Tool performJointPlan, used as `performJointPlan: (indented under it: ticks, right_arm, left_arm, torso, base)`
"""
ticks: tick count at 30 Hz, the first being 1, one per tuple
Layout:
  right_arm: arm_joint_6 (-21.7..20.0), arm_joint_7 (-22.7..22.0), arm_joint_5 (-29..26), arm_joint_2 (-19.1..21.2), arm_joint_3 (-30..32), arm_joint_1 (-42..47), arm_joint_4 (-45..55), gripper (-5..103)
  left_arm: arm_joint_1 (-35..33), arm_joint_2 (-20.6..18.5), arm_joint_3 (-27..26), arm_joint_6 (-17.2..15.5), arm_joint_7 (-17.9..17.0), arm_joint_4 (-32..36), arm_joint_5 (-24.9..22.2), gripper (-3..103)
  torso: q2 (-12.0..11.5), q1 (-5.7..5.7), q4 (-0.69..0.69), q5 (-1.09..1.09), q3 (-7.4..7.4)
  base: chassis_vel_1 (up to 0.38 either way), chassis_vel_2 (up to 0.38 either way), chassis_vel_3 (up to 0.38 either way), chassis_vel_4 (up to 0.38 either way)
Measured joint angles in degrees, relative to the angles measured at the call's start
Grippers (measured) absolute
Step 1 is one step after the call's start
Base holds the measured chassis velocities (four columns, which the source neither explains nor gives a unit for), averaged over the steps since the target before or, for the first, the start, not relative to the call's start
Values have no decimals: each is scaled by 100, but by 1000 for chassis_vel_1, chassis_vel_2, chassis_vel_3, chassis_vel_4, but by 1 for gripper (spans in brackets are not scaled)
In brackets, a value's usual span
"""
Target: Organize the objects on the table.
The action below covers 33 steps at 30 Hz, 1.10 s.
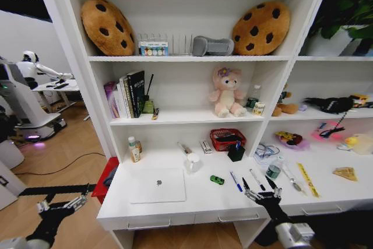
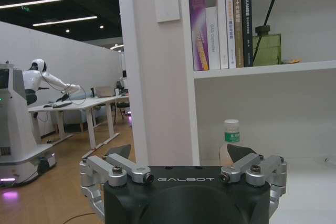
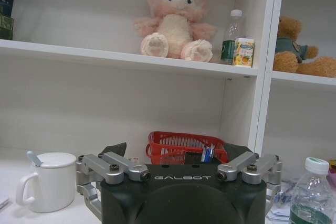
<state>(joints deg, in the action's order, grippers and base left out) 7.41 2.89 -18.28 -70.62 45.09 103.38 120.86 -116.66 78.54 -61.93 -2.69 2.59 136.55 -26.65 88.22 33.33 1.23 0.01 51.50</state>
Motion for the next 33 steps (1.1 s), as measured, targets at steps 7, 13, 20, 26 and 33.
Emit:
performJointPlan:
  ticks: [7,13,20,26,33]
  right_arm:
    - [38,6,33,-27,-96,6,-36,100]
    - [61,-3,2,43,-71,13,-95,100]
    - [-94,1731,-664,984,128,-133,-476,100]
    - [-110,3076,-921,1804,48,-887,-1428,100]
    - [-212,4164,-1442,2416,-204,-1861,-2623,100]
  left_arm:
    - [-76,-43,91,-57,11,240,104,100]
    - [-74,-69,98,-76,6,242,113,100]
    - [-66,-82,101,-80,2,236,113,100]
    - [-64,-87,104,-83,-1,227,112,100]
    - [-62,-90,106,-85,-1,223,109,100]
  torso:
    - [0,0,2,0,0]
    - [0,0,1,-1,0]
    - [0,0,0,-2,0]
    - [0,0,2,2,1]
    - [0,1,-2,0,1]
  base:
    - [0,0,0,0]
    - [0,0,0,0]
    - [0,0,0,0]
    - [0,0,0,0]
    - [0,0,0,0]
